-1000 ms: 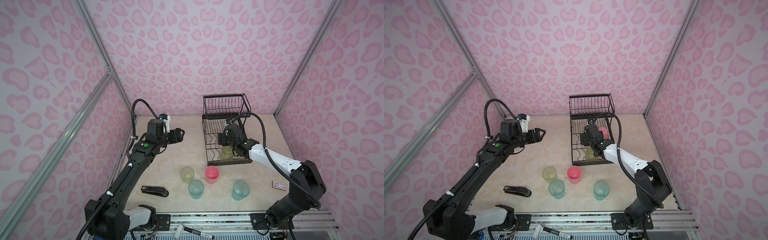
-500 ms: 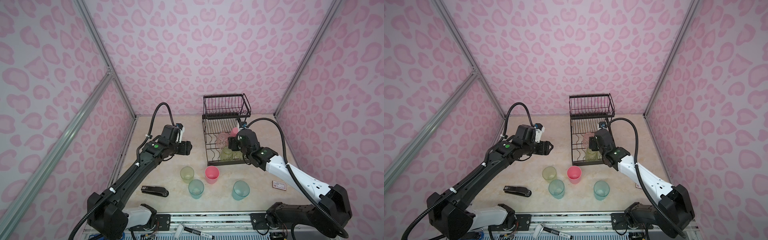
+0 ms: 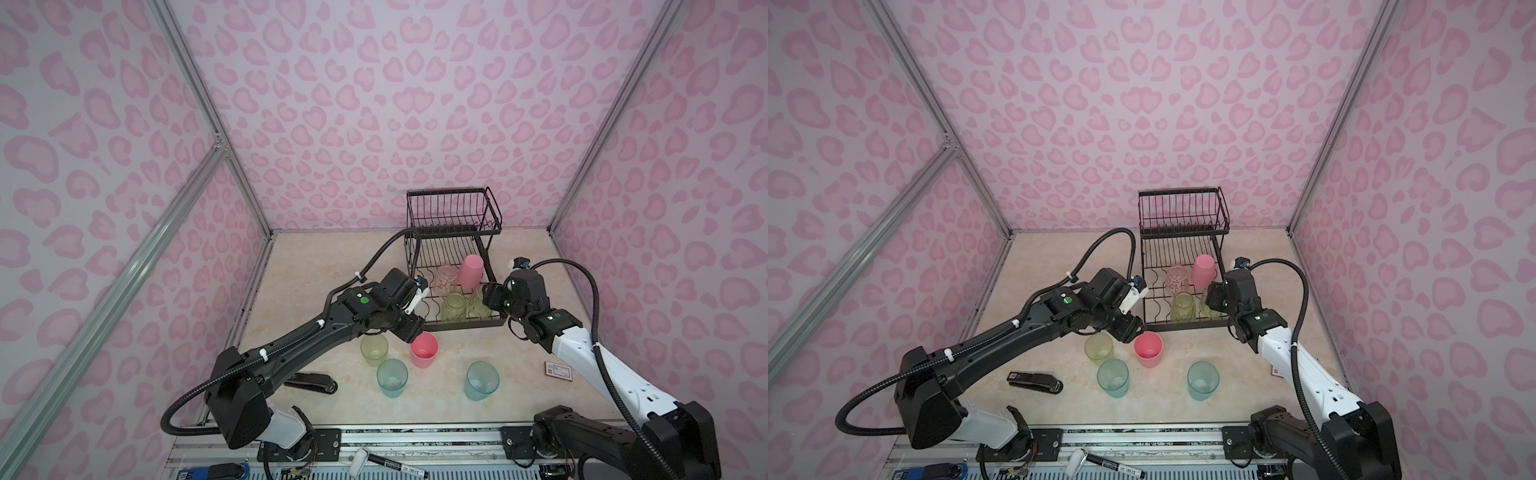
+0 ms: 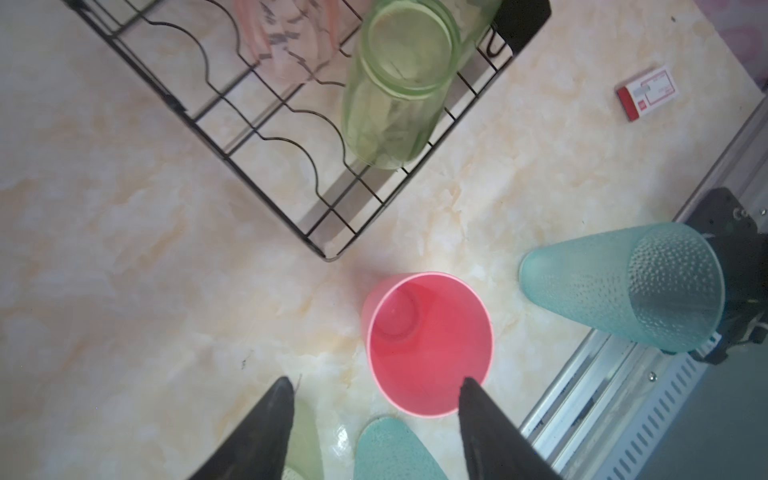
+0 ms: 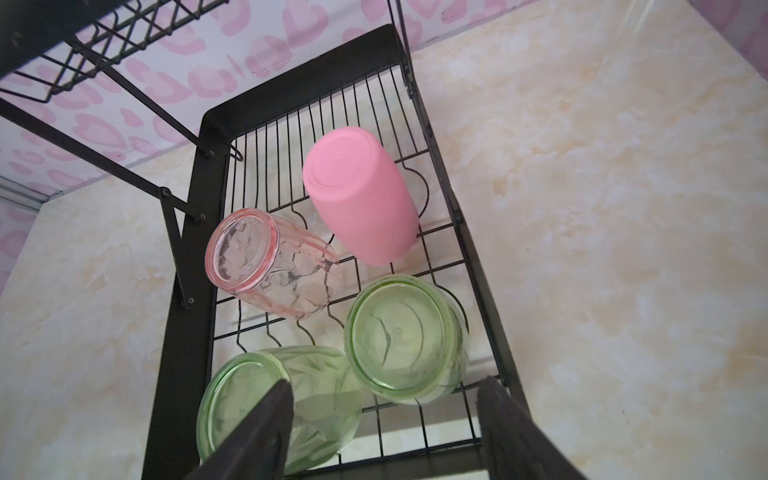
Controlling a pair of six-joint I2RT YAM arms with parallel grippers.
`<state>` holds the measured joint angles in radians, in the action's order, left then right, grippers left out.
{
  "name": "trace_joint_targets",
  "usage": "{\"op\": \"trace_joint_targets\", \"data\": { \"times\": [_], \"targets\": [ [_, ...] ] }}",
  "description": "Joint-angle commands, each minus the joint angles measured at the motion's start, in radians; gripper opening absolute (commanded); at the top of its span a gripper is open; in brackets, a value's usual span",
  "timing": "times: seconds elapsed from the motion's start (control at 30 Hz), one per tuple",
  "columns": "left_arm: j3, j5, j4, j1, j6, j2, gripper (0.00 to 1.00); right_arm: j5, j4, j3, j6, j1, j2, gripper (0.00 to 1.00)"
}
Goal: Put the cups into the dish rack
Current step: 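Reach the left gripper to the solid pink cup while right withdraws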
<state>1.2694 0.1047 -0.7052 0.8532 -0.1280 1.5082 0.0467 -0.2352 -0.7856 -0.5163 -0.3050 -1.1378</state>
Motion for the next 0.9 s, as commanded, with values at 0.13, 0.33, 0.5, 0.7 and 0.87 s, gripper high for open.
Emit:
{"op": "trace_joint_targets", "data": {
  "times": [0.13, 0.33, 0.5, 0.7, 0.87],
  "targets": [
    [0.016, -0.070, -0.034, 0.042, 0.061, 0.087, 0.59, -0.039, 0.037, 0.027, -0.010, 0.012, 0.014, 0.70],
    [0.026, -0.097, -0.029, 0.044, 0.067, 0.154, 0.54, -0.042, 0.052, 0.034, -0.005, 0.014, 0.019, 0.70],
    [0.051, -0.136, -0.025, 0.046, 0.064, 0.208, 0.31, -0.047, 0.060, 0.032, 0.000, 0.014, 0.018, 0.70],
    [0.070, -0.133, -0.018, 0.046, 0.064, 0.228, 0.12, -0.053, 0.070, 0.026, 0.006, 0.014, 0.002, 0.69],
    [0.070, -0.152, -0.023, 0.046, 0.075, 0.211, 0.04, -0.050, 0.072, 0.019, 0.010, 0.014, -0.002, 0.69]
  ]
}}
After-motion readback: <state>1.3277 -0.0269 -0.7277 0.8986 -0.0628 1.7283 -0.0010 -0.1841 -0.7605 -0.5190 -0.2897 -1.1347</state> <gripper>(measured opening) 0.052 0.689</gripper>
